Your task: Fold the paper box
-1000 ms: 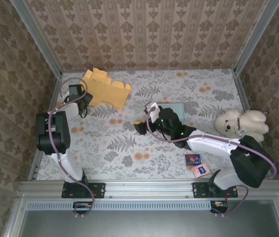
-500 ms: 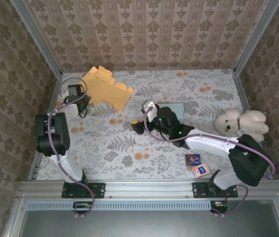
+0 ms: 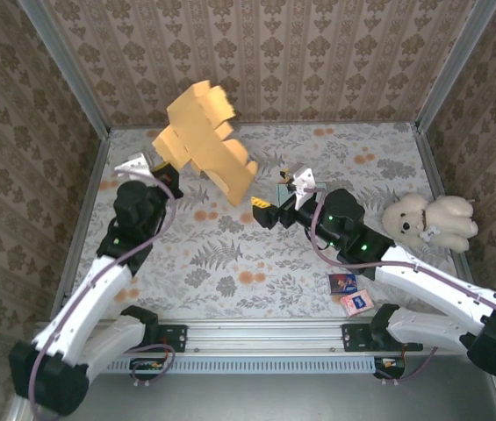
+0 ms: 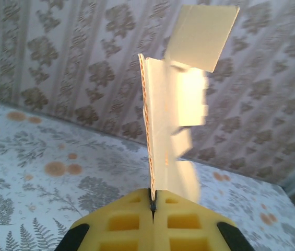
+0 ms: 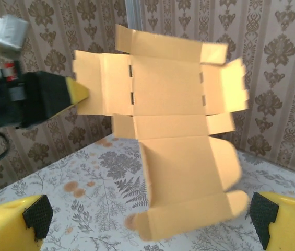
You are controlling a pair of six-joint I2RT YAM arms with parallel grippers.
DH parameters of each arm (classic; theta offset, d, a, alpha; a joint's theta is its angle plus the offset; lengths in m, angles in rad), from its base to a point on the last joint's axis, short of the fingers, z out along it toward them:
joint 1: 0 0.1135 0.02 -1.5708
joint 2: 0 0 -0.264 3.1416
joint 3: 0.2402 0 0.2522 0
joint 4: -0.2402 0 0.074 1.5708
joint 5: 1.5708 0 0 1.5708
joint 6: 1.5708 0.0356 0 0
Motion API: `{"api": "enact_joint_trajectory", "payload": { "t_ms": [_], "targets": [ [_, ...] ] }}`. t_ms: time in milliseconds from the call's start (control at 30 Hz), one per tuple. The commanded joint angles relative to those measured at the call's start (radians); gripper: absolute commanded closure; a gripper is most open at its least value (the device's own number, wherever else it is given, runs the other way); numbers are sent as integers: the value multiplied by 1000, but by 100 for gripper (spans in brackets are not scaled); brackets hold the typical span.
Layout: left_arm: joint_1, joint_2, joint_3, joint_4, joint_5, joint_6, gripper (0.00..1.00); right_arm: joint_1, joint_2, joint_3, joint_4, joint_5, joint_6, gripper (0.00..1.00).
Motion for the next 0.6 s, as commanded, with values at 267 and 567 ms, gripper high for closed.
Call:
{"api": "enact_joint_trajectory", "payload": {
  "t_ms": [267, 567],
  "targets": [
    [-87, -290, -73, -293, 209, 118, 100, -2, -40, 41, -115, 35, 8, 0],
    [-139, -255, -207, -145, 249, 203, 100, -3, 81, 290, -549, -28, -519, 12]
  ]
}}
